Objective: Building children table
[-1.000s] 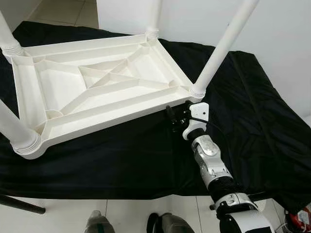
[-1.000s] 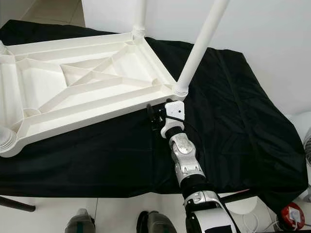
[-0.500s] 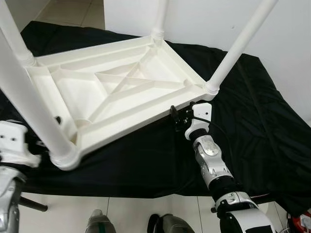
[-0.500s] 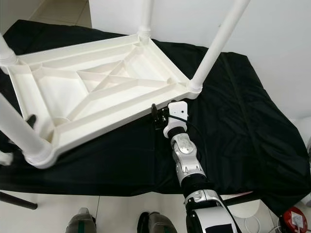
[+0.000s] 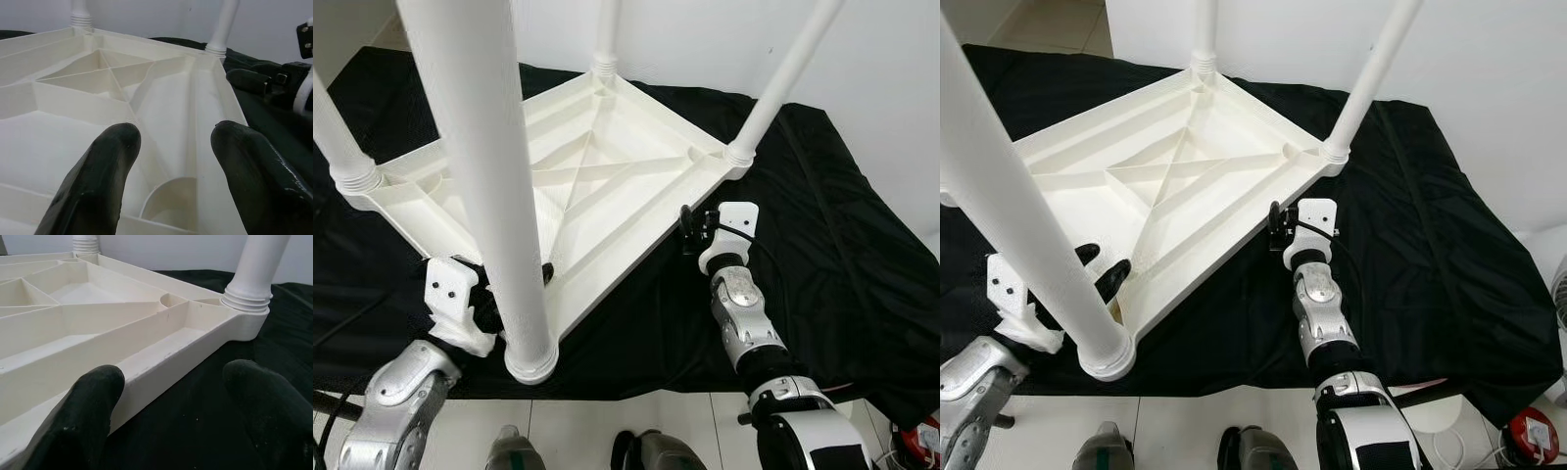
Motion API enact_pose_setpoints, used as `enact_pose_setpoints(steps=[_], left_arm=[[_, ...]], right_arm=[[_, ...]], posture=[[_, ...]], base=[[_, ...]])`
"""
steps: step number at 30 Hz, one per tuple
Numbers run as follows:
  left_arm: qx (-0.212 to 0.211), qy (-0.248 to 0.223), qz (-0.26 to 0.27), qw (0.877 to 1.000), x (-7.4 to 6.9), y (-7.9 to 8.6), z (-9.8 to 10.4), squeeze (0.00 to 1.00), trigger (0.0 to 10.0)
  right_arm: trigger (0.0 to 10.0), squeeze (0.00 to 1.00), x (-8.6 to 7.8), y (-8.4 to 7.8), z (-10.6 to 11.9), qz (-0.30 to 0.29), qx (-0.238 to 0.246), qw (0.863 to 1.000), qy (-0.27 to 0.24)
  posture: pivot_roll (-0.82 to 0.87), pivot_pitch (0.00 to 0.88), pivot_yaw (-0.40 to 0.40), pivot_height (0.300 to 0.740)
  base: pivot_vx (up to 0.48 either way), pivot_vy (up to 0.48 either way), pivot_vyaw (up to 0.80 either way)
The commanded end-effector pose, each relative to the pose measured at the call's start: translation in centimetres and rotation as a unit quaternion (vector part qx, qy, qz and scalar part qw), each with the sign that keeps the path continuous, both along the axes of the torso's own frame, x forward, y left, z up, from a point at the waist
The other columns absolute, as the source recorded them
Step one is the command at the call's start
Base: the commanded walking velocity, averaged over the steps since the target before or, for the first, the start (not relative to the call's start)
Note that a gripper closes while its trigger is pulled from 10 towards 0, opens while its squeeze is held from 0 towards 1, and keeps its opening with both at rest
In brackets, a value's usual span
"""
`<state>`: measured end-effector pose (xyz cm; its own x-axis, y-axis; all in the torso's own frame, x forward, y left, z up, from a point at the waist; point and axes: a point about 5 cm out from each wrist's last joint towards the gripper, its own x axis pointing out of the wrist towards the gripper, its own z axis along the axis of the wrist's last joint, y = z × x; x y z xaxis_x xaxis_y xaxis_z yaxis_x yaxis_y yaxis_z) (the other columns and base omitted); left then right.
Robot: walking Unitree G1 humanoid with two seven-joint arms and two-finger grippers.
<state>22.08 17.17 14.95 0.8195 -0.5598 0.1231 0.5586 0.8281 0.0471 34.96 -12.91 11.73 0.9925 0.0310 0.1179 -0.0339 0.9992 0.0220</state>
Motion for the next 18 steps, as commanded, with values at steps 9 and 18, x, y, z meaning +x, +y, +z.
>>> enact_pose_setpoints(steps=[9, 18], left_arm=[[0.007, 0.015, -0.128, 0.992, 0.0, -2.3, 0.0, 0.00, 10.0], [0.001, 0.017, -0.127, 0.992, 0.0, -2.5, 0.2, 0.00, 10.0]], right_arm=[[10.0, 0.00, 2.1, 1.4, 0.1, 0.027, 0.095, 0.993, 0.071], [10.0, 0.00, 3.1, 1.7, 0.9, 0.055, 0.166, 0.980, 0.095]], posture=[[0.19, 0.107, -0.083, 0.740], [0.19, 0.108, -0.094, 0.740]], base=[[0.000, 0.000, 0.00], [0.000, 0.000, 0.00]])
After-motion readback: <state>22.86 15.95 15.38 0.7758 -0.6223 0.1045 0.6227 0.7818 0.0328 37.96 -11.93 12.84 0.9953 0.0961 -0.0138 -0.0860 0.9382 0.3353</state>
